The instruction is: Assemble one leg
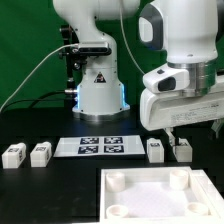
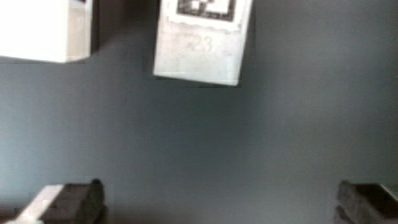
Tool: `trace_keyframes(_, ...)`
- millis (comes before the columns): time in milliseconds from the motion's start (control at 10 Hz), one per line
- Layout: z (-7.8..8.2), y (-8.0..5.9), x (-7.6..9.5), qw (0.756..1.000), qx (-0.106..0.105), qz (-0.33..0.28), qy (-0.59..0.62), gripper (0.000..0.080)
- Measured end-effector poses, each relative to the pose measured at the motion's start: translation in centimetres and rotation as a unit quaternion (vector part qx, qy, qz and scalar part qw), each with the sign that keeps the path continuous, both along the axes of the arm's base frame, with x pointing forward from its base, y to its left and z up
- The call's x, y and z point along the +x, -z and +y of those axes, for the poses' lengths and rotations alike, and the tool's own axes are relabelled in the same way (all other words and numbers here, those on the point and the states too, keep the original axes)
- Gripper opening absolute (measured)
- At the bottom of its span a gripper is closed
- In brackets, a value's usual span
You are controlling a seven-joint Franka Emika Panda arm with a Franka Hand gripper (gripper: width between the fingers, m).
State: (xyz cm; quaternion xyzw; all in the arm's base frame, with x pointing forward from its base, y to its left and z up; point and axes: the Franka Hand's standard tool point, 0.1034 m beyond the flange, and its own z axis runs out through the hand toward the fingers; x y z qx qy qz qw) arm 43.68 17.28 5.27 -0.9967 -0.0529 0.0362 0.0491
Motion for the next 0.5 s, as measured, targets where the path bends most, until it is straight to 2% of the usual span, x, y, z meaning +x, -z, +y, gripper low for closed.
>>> trace_keyframes(100, -0.18, 0.3, -1.66, 0.998, -0.017, 0.062, 0.005, 0.0649)
trace_keyframes(200, -0.33, 0.44, -2.18, 0.994, -0.026, 0.109, -0.004, 0.0649)
trace_keyframes(500, -0.42, 0.38, -2.32, 0.965, -0.044, 0.257, -0.018, 0.0649)
